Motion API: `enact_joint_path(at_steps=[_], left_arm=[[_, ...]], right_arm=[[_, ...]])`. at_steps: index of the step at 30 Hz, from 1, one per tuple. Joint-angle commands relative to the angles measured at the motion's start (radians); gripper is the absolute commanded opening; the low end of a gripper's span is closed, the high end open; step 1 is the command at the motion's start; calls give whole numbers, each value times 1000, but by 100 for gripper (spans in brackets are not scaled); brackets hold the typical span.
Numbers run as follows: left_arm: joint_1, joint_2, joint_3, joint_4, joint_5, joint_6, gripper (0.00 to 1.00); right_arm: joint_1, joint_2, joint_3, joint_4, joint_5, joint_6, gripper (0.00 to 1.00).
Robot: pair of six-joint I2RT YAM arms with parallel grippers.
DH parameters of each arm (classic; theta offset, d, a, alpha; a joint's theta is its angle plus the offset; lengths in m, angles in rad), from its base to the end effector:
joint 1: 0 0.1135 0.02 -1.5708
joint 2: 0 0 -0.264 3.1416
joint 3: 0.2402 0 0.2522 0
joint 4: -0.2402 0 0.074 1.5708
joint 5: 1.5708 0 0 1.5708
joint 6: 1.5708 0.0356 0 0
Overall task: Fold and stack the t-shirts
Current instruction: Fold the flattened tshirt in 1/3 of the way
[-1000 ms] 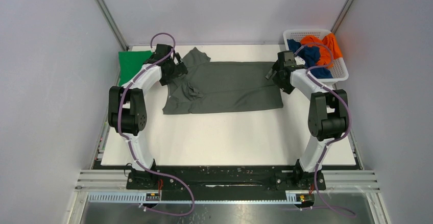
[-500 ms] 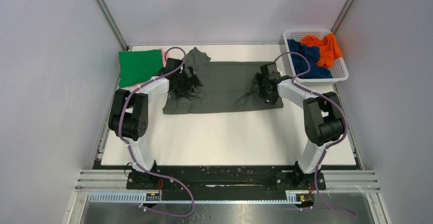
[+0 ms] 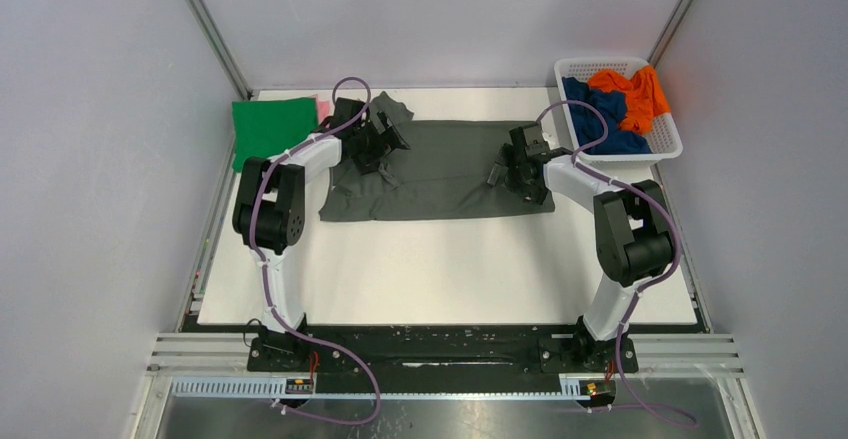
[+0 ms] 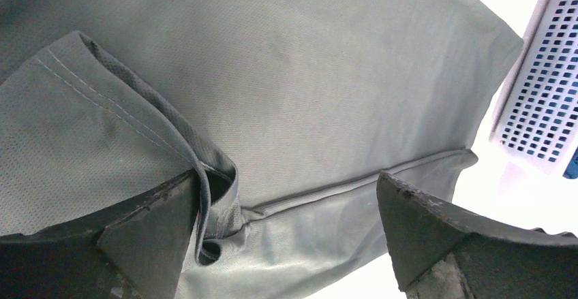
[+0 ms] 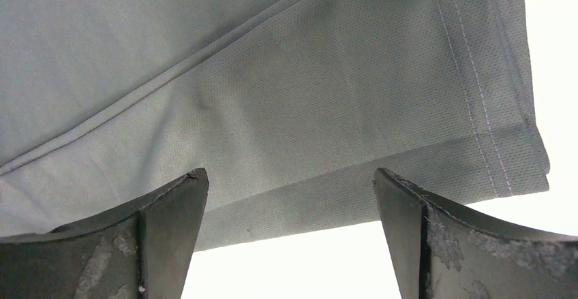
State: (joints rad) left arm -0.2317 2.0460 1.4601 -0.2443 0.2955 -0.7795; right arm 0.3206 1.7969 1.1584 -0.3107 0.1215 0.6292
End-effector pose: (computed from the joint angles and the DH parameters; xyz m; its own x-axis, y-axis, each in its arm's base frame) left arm 0.4365 -0.1137 0.1830 -0.7998 -0.5022 -0.3288 -0.2127 0.7493 -0.6272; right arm 0.3576 0.1142 0.1841 -0.7684 0.3604 -0.5288 0.2553 0.9304 0.2630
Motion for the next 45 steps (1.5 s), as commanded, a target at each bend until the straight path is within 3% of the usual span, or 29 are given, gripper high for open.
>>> enact_joint_path(at_steps=[1, 7, 17, 23, 34, 40, 45], left_arm=[[-4, 28, 84, -14, 15, -15, 99], [-4, 116, 173, -113, -9, 1, 99], [-5, 27, 73, -263, -187, 76, 99], [-4, -118, -11, -276, -262, 108, 99], [-4, -308, -267, -180, -257, 103, 99], [12, -250, -321, -120, -147, 76, 99], [18, -249, -372, -130, -195, 72, 99]], right_arm=[[-3, 8, 49, -24, 49, -25, 99], [-4, 37, 75, -24, 44, -31, 99], [-3, 122, 67, -42, -27, -18, 99], [-10, 22, -61, -39, -9, -7, 100], [-10, -101, -170, 8, -28, 6, 100], [-12, -99, -126, 69, -38, 5, 100], [-21, -91, -143, 163, -58, 19, 100]])
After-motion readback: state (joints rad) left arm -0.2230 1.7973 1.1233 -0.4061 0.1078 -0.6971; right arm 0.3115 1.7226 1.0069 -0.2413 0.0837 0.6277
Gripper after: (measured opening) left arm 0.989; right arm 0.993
